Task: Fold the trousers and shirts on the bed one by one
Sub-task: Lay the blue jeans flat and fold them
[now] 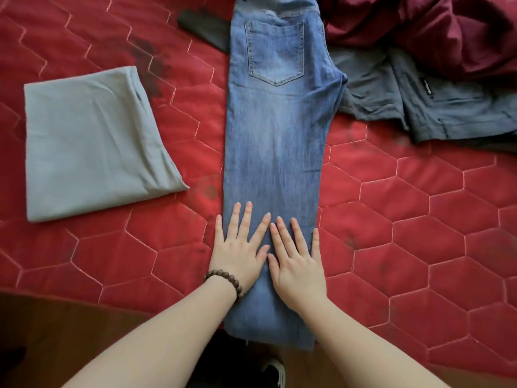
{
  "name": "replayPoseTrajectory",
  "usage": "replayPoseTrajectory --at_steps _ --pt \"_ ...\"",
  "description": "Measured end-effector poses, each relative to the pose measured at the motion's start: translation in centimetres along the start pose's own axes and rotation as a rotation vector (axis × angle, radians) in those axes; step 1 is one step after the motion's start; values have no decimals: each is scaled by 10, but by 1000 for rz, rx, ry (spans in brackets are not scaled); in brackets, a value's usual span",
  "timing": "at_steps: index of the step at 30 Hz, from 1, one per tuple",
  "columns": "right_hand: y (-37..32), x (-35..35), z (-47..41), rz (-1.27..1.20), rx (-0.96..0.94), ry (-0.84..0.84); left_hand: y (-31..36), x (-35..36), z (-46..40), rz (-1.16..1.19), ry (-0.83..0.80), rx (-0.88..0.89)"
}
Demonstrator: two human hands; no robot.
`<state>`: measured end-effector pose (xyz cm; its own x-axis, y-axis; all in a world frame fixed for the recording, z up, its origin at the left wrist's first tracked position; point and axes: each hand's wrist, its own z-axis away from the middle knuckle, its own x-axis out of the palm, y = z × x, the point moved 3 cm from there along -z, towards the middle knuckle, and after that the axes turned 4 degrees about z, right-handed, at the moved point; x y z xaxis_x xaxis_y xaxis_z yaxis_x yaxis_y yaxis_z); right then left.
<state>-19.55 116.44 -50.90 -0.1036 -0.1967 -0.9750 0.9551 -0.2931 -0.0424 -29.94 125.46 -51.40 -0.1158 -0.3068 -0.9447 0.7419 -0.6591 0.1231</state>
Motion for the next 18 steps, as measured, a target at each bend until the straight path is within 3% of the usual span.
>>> replayPoseTrajectory --at_steps 6,10,14,16,18 --pt "-14 20 93 -3 -42 -56 12 26 84 -2 -12 12" --pt "-13 14 107 -50 -107 -83 10 28 115 -30 -42 99" --pt "30 -3 104 -184 -61 5 -24 0 115 15 35 258" --pt "61 -7 105 -188 41 30 -46 -7 113 -41 15 264" --pt "74 -8 105 -139 13 7 -53 -11 109 -57 39 314"
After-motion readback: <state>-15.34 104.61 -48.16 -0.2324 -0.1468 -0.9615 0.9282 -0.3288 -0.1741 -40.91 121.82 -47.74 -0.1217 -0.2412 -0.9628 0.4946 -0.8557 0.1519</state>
